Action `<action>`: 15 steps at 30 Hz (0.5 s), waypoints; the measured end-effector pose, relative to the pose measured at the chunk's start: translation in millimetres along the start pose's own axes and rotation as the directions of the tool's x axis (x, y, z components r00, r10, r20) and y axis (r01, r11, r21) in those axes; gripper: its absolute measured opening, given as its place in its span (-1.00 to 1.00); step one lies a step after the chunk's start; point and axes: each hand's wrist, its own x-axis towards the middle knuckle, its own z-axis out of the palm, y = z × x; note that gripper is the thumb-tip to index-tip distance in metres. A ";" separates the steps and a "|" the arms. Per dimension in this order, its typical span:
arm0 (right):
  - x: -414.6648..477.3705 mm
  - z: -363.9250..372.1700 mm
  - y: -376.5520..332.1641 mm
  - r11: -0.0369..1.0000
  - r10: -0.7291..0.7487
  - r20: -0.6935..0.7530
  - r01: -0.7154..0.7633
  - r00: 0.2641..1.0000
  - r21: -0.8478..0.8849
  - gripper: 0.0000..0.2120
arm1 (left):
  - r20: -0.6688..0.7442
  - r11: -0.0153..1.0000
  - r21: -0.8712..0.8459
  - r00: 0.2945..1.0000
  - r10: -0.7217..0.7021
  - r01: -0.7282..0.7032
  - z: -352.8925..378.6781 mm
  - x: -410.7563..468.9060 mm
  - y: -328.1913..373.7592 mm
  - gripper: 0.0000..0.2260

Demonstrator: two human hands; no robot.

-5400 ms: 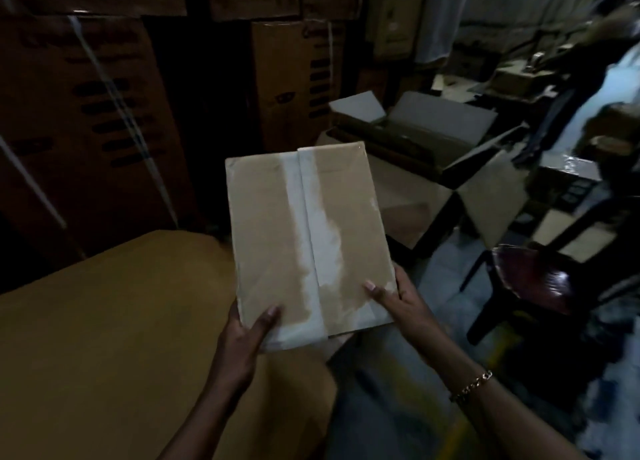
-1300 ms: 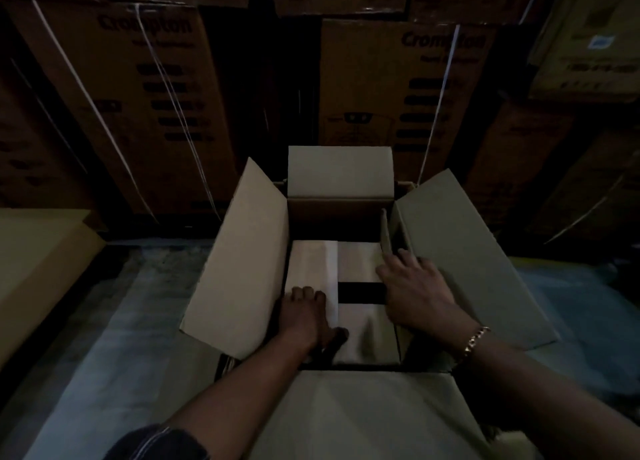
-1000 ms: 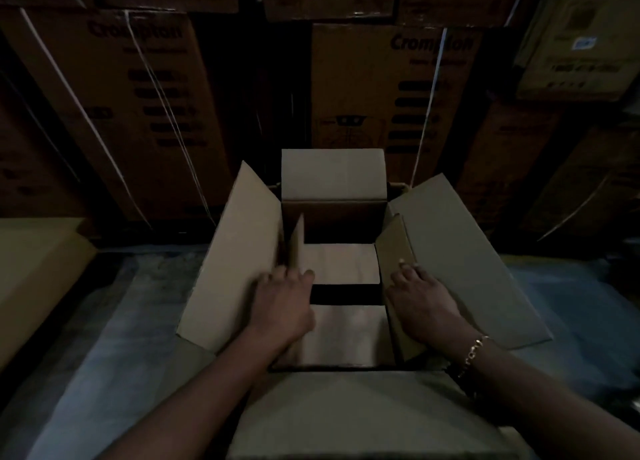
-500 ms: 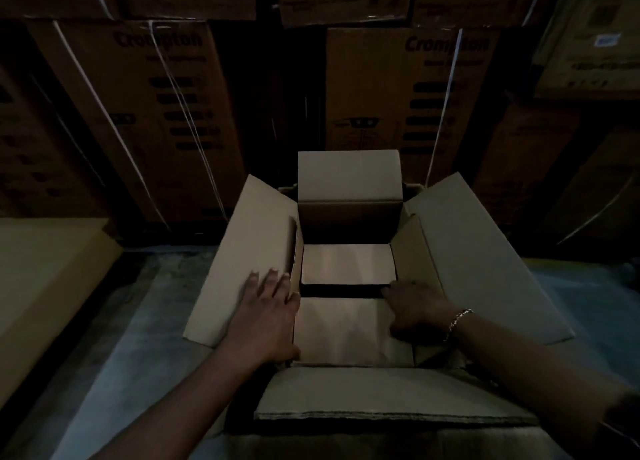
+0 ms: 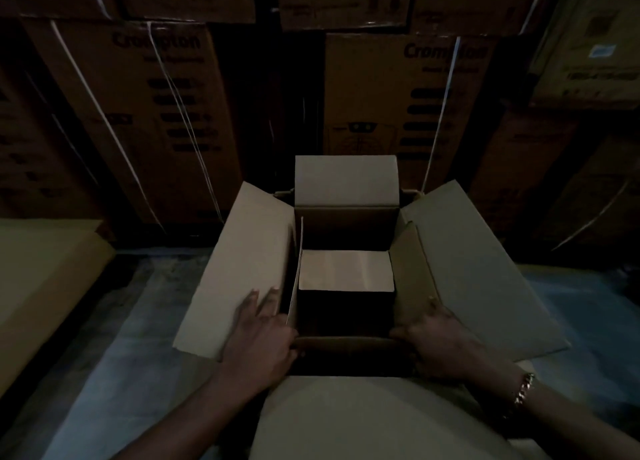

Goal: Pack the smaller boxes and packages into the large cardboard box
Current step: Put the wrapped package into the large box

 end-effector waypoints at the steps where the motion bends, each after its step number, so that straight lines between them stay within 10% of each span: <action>1: 0.5 -2.0 0.6 1.000 0.005 -0.031 -0.005 0.999 -0.022 -0.65 | -0.011 1.000 -0.006 1.000 -0.012 0.012 -1.4 2.0 -0.3 -0.56; 5: -0.1 -8.1 5.0 0.998 0.039 0.005 -0.039 0.999 0.045 -0.70 | 0.027 0.995 -0.072 0.998 -0.062 0.064 -5.6 6.0 2.7 -0.29; 9: 0.7 -29.9 4.0 0.920 0.093 0.194 -0.159 0.977 0.359 -0.25 | 0.026 0.991 -0.128 0.999 -0.047 0.050 -3.4 -4.7 7.9 -0.21; 15: 58.4 -45.3 0.1 0.905 0.038 0.601 -0.283 0.798 0.318 -0.47 | 0.055 0.990 -0.142 0.998 -0.015 0.023 -2.0 -6.8 10.1 -0.33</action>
